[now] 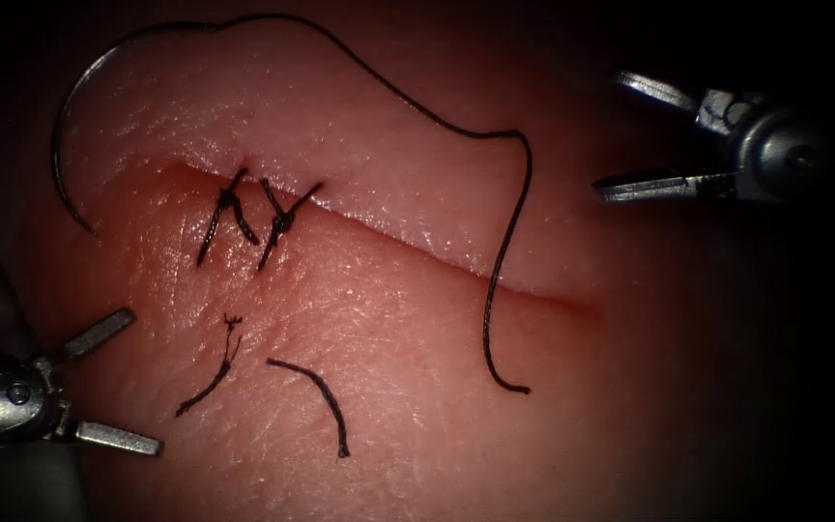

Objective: Wound Closure
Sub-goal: Set down the cut suture end from the left tool

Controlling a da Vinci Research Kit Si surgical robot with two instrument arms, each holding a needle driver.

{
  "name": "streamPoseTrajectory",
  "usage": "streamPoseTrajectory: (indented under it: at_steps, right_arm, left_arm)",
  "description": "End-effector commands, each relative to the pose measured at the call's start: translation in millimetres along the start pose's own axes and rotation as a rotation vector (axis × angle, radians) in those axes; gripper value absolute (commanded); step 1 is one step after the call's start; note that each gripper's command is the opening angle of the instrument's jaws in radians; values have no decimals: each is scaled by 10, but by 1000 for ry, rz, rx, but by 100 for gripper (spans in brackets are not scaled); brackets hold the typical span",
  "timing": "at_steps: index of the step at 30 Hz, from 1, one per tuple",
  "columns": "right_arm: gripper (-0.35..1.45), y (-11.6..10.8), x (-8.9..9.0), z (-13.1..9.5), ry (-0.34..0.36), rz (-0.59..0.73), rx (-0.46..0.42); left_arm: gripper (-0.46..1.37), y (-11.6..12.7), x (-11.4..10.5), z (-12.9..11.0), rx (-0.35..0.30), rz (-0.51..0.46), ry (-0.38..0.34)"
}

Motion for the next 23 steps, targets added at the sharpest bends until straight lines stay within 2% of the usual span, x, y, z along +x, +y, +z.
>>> streamPoseTrajectory:
  at_steps: [1, 6, 23]
  right_arm:
    - [144, 0, 0, 0, 0, 1, 9]
    - [144, 0, -2, 0, -1, 0, 9]
    - [144, 1, -2, 2, -3, 1, 7]
  left_arm:
    - [92, -1, 2, 1, 7, 3, 3]
    - [88, 1, 12, 6, 13, 7, 8]
    - [79, 4, 17, 12, 19, 20, 12]
